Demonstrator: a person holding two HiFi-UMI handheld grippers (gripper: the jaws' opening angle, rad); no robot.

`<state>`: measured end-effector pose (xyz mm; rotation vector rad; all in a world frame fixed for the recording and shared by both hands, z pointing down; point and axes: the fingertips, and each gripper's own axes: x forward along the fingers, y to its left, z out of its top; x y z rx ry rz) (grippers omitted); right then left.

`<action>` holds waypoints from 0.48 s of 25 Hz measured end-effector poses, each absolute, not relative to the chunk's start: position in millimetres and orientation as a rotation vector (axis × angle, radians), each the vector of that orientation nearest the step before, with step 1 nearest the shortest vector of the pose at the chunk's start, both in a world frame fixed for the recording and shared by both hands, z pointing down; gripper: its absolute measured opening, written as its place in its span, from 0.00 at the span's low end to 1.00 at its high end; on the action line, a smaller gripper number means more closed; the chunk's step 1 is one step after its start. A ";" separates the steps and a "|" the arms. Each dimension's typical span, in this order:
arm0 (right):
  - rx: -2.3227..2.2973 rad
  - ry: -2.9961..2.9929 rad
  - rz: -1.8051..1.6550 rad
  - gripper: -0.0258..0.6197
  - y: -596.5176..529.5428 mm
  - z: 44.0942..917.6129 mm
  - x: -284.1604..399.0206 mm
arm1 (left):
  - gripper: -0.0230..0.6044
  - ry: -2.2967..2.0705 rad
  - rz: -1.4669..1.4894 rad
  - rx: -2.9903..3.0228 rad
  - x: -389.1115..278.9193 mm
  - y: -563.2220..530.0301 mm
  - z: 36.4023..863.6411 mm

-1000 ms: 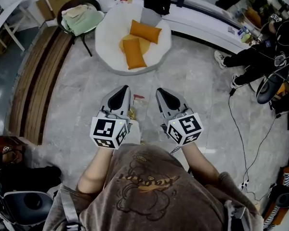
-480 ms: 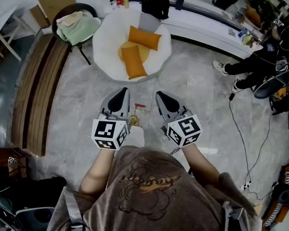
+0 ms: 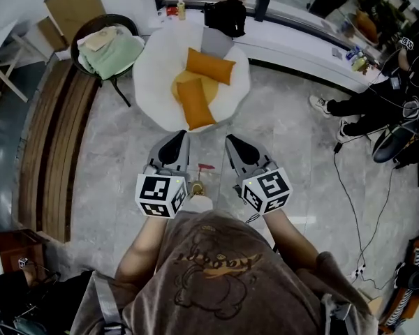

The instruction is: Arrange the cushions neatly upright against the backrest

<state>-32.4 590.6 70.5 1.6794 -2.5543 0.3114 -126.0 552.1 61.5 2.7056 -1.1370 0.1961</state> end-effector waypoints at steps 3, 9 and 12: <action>1.694 -2.543 0.304 0.07 565.3 71.7 -30.8 | 0.04 -1.113 0.197 2.710 -124.5 526.5 64.5; 1.722 -2.518 0.313 0.07 521.3 77.4 -26.8 | 0.04 -1.068 0.208 2.718 -119.0 482.3 71.2; 1.723 -2.506 0.322 0.07 503.9 76.8 -26.9 | 0.04 -1.046 0.212 2.721 -116.6 464.4 71.4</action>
